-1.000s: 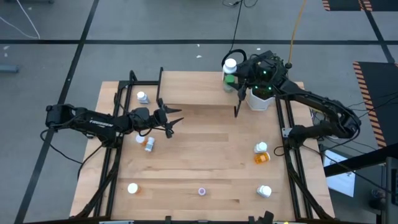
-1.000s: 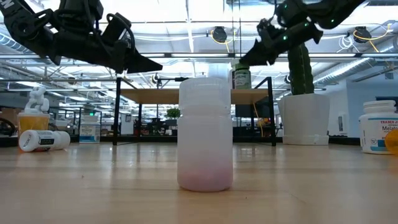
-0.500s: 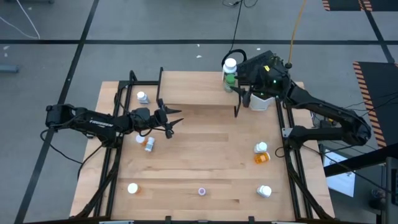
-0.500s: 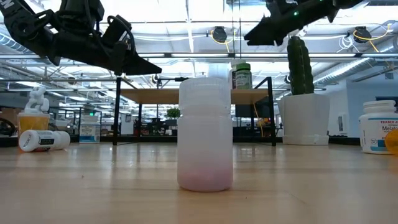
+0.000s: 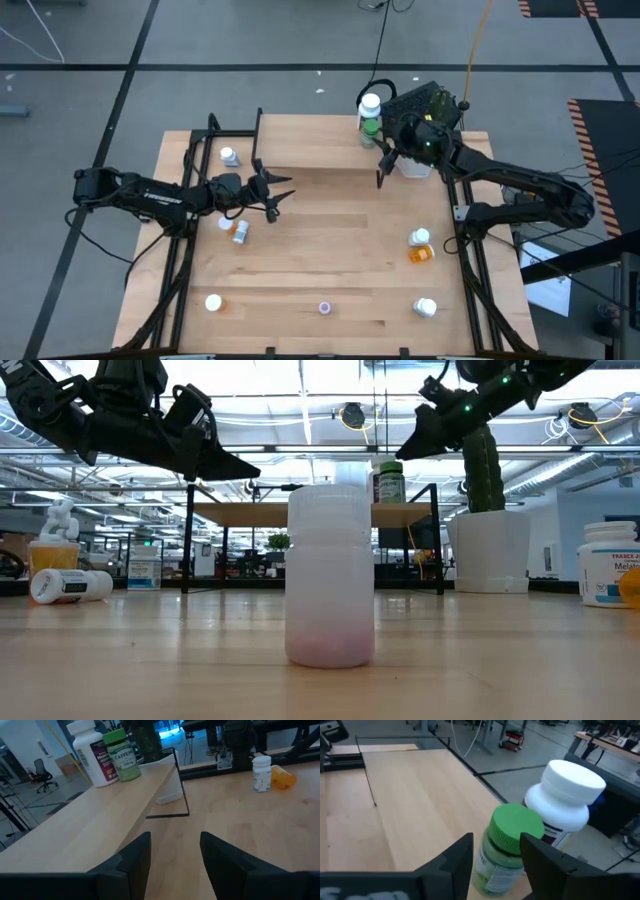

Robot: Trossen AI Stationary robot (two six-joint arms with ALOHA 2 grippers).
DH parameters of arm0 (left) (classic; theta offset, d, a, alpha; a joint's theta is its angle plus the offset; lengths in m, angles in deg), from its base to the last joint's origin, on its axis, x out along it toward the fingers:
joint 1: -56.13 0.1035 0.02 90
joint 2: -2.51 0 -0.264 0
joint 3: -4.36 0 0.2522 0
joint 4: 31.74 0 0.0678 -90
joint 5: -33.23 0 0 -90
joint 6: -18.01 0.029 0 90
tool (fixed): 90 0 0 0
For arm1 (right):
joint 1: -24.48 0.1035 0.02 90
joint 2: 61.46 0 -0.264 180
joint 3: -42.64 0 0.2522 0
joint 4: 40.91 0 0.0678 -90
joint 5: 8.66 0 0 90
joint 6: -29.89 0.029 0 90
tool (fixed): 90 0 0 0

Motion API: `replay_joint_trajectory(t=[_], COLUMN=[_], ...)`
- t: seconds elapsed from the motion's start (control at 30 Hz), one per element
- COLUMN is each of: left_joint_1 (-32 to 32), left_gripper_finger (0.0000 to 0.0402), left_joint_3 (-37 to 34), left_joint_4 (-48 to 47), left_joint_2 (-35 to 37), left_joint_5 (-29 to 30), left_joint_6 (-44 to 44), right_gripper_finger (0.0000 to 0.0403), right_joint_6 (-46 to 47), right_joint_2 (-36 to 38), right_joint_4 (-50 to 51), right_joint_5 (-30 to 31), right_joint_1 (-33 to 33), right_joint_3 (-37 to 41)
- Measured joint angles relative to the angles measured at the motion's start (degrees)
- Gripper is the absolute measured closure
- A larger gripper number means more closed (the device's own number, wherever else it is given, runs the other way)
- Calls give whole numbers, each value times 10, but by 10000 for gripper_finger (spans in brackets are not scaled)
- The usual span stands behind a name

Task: Pick and place medicine bottles onto shelf by color
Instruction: Put the green pill bottle on the shelf, then put the middle right white blue pill bottle on the shelf

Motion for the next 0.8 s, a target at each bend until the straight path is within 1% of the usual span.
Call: replay_joint_trajectory(t=[0.17,0.33,0.5,0.67,0.8], left_joint_1=[0,1,0,0,0], left_gripper_finger=[227,227,227,227,227], left_joint_3=[0,0,0,0,0], left_joint_4=[3,6,14,14,6], left_joint_2=[0,0,0,0,0], left_joint_5=[0,0,0,0,0], left_joint_6=[11,21,23,23,21], right_gripper_finger=[265,268,269,269,266], right_joint_6=[-7,-13,-21,-17,-1], right_joint_2=[-12,-28,-33,1,44], right_joint_4=[-15,-16,-16,-6,46], right_joint_5=[-5,-48,-47,-46,-48], right_joint_1=[-17,-36,-42,-31,8], right_joint_3=[0,0,0,0,0])
